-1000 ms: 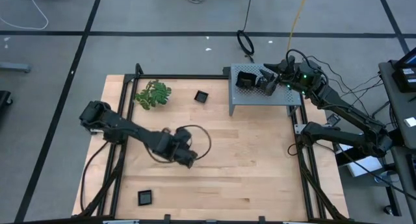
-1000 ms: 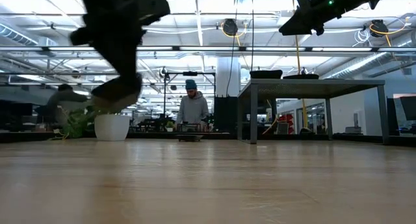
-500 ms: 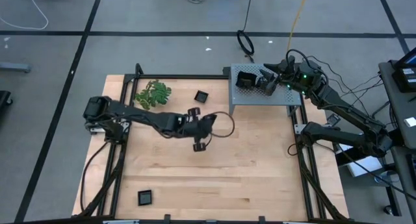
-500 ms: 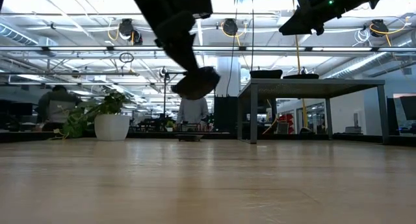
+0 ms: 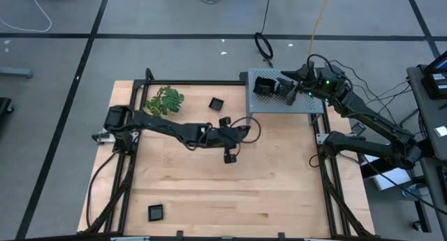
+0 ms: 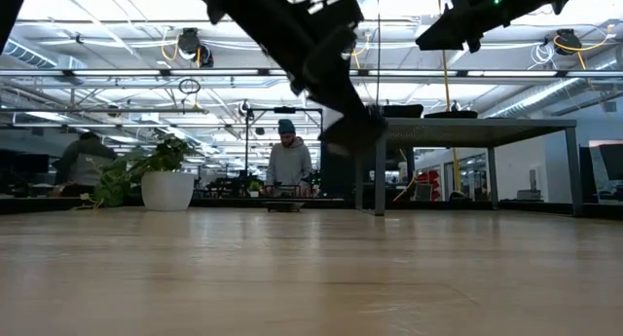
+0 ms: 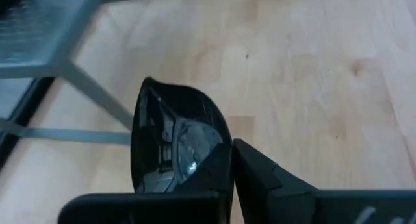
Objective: Pick & Place Mini shaped plates
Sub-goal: Stack the leaf shaped plate on top of the leaf shaped plates on the shelf
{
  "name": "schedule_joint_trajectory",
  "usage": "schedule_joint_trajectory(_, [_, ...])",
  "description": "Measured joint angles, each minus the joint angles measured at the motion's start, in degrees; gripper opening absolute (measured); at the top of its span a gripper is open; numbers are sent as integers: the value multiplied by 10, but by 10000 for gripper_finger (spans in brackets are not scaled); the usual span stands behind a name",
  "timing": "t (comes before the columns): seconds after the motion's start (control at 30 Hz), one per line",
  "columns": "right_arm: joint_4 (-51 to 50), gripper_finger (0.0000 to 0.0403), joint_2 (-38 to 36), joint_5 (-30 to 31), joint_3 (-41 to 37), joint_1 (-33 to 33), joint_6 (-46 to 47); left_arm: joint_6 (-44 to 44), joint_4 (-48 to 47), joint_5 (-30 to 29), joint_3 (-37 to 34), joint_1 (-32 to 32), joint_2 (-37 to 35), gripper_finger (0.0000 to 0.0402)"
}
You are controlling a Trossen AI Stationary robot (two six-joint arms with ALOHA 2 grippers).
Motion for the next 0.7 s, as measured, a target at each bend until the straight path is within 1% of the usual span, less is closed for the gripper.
schedule_joint_trajectory(0.07, [1,130,0,2,0,-1,0,-1,30,0,0,-5,20,9])
schedule_joint_trajectory(0.17, [1,130,0,3,0,-1,-3,-17,16,24,-1,-13,32,6])
schedule_joint_trajectory(0.23, [-1,130,0,3,0,-1,-3,-24,-2,51,0,-18,34,13])
schedule_joint_trajectory(0.3, [0,130,1,3,0,-1,-3,-24,-22,61,0,-22,36,19])
schedule_joint_trajectory(0.4, [-6,130,2,3,0,-1,-3,-20,-46,55,0,-25,42,22])
schedule_joint_trajectory(0.47, [-10,130,3,3,0,-1,-1,-19,-39,50,0,-22,50,22])
schedule_joint_trajectory(0.6, [-28,130,5,2,0,-1,20,-23,-37,50,0,-15,71,9])
schedule_joint_trajectory(0.7, [-39,130,5,-20,0,-1,32,-30,-45,53,0,-13,80,5])
